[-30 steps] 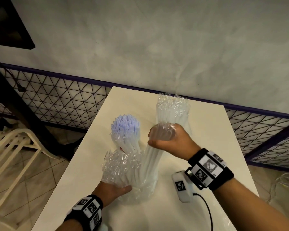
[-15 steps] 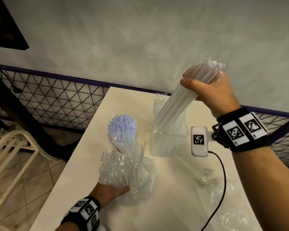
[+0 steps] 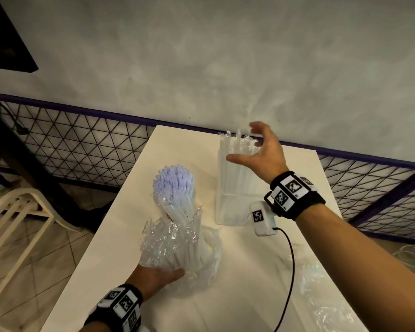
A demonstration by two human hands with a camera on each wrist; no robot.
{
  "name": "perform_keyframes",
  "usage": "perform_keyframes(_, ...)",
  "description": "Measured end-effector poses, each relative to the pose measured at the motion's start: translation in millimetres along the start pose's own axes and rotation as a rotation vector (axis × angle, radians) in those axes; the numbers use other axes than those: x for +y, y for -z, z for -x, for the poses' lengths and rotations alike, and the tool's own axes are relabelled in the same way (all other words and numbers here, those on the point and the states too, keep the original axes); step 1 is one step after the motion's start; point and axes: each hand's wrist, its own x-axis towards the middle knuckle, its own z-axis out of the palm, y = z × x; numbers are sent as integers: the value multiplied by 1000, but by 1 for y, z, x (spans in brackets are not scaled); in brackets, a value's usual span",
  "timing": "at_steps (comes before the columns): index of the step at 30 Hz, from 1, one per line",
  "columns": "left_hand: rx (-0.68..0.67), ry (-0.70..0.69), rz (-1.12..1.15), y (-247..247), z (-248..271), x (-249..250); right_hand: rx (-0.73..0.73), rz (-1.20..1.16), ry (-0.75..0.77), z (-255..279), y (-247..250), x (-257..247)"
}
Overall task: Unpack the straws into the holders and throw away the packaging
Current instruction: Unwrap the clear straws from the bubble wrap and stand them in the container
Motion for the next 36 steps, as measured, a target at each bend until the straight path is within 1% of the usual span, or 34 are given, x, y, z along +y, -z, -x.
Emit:
perform_keyframes(1,1,5,29,0,0,-1,39,9,59,-2,1,1)
perform_keyframes(3,11,13,72,-1,0,-2,46,137,243,-5,1,2)
perform_keyframes(5,-2,23,45,-1,0,0,-29,368,437,-6,-4,4)
perform_keyframes(6,-5,19,19,-1,2,2,-85,473,498,-6,-8,7)
perform_keyframes(7,-11,17,-3,0,2,3,-146,553,519,-5,-13,10)
perform_keyframes(9,1,-17,2,1,6,7,-256,654,472,0,-22,22)
perform_keyframes(12,34,-43,15,0,11,14,-324,719,385,9,-34,37)
perform_keyframes(14,23,-56,-29,-1,15,19,-302,753,389,11,-38,37)
perform_keyframes(17,24,-48,-78,1,20,22,-234,708,451,3,-36,27)
perform_keyframes(20,13,-38,-58,1,17,17,-265,725,516,-9,-28,27)
perform_keyframes(21,17,-39,-47,1,16,17,-255,740,501,-12,-25,29)
perform_keyframes(23,20,-41,-62,0,13,14,-245,794,417,-13,-19,36)
perform_keyframes(25,15,-29,-86,1,14,14,-296,845,297,-9,-14,46)
perform_keyframes(27,5,-37,-41,0,12,12,-365,870,209,-3,-11,55)
perform_keyframes(29,19,-69,23,0,9,9,-401,883,177,-2,-12,56)
perform_keyframes(30,13,-59,29,-1,7,8,-422,894,164,-2,-13,55)
perform_keyframes(33,25,-35,-8,-1,10,10,-491,936,121,-5,-14,49)
perform_keyframes(34,23,-39,1,-1,11,10,-495,938,112,-6,-15,46)
perform_keyframes(35,17,-39,-14,-1,7,7,-468,922,117,-6,-15,40)
perform_keyframes(36,9,-34,-19,-2,8,8,-399,882,151,-4,-15,31)
